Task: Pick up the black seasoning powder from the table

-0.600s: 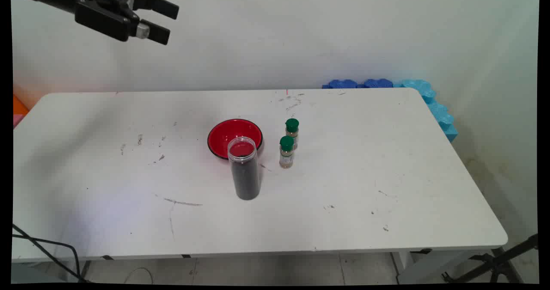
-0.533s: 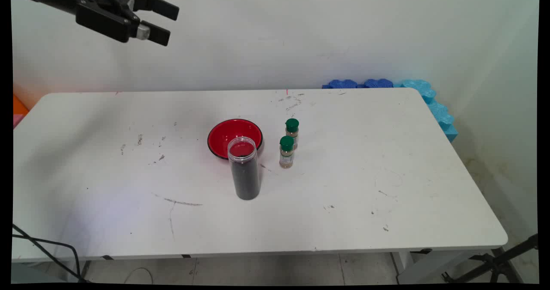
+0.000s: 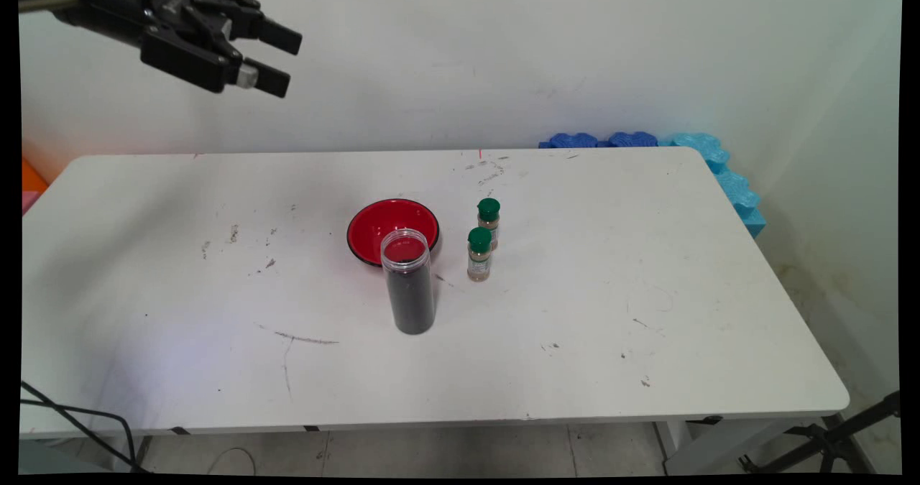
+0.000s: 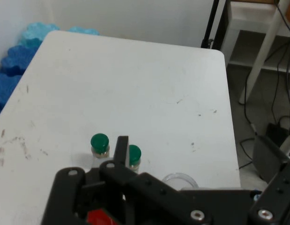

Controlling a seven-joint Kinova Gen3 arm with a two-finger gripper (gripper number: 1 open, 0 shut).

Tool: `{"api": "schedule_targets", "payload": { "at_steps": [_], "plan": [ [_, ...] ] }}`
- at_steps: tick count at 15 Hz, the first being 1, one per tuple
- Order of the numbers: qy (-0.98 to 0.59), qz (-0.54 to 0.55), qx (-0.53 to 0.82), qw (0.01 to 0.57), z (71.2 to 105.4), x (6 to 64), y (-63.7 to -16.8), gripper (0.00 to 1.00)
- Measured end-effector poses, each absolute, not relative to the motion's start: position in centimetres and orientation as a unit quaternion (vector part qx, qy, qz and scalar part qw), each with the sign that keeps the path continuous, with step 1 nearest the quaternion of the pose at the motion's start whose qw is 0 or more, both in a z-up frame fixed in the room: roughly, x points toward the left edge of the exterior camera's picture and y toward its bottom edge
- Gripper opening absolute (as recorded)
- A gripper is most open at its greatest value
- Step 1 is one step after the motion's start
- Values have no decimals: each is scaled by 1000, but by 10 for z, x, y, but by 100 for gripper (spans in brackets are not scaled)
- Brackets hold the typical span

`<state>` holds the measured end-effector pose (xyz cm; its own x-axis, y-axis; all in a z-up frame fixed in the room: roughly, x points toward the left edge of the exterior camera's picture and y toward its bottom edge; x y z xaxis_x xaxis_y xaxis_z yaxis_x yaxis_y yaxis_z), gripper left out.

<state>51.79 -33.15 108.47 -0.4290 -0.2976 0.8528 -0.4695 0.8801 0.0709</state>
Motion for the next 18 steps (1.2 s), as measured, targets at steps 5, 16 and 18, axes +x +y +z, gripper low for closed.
{"api": "schedule_targets", "payload": {
  "at_steps": [5, 16, 18],
  "plan": [
    [-840, 90, 252, 472, 1045, 516, -322, 100],
    [-851, 74, 292, 430, 944, 508, -295, 100],
    [-853, 71, 293, 427, 926, 508, -289, 100]
  ]
}}
